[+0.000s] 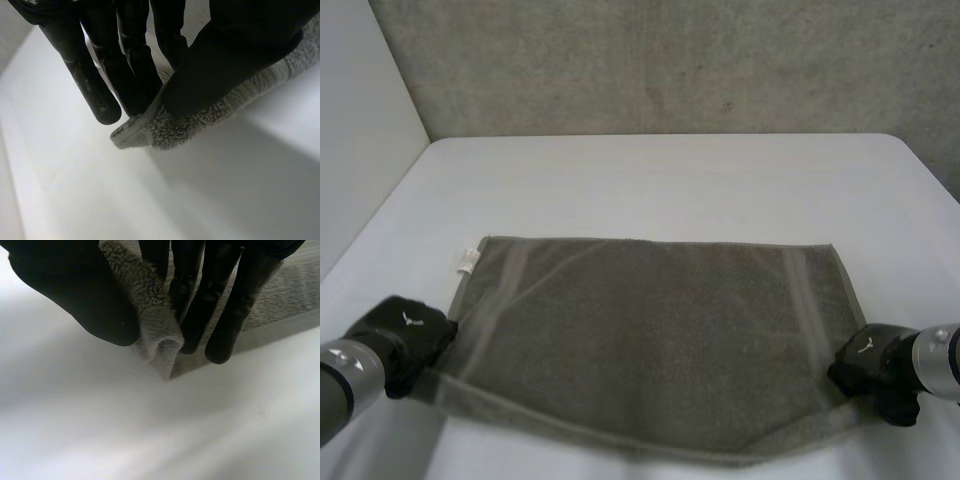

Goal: Fold the towel.

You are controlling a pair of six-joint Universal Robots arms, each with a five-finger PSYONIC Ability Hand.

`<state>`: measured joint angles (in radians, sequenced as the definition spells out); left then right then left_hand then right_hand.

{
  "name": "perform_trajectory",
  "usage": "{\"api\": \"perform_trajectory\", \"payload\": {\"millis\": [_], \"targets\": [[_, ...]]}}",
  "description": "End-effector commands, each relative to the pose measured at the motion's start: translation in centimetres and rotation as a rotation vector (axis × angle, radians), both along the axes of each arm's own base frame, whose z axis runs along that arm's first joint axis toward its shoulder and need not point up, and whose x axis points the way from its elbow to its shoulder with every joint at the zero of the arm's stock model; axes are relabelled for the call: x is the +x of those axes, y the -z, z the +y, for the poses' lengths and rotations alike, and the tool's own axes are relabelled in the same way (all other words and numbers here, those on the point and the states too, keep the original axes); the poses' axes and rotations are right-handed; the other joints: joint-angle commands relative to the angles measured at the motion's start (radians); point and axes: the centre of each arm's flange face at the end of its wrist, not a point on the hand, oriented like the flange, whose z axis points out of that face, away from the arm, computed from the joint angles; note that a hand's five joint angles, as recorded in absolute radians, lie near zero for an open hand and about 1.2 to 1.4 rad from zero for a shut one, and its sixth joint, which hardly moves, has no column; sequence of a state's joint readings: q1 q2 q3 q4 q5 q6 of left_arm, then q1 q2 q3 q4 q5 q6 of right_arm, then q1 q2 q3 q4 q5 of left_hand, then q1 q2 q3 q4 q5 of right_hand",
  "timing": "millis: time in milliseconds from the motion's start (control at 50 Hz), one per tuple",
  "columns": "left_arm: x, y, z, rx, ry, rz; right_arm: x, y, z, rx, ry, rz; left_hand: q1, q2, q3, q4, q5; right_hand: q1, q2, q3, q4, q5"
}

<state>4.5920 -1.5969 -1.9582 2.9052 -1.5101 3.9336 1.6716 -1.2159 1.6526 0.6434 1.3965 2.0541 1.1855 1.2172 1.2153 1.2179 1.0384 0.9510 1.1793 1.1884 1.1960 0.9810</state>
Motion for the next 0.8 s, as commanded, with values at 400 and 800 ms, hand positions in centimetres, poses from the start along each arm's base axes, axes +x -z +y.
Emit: {"api": "perform_trajectory", "payload": {"millis": [400,800], "targets": [[-6.1,3.3,-15.3,-0.298,0.071,0.039,4.1,1.3,-12.7,-0.392,0.213,-0.146,0.211,0.179,0.181,0.178,0.183,0.445,0.217,0.208,0.200,0.241],[-8.6,4.2,-19.4,-0.393,0.082,0.037,6.0,3.1,-16.2,-0.533,0.195,-0.166,0.071,0.040,0.042,0.039,0.044,0.315,0.087,0.078,0.071,0.111]]}}
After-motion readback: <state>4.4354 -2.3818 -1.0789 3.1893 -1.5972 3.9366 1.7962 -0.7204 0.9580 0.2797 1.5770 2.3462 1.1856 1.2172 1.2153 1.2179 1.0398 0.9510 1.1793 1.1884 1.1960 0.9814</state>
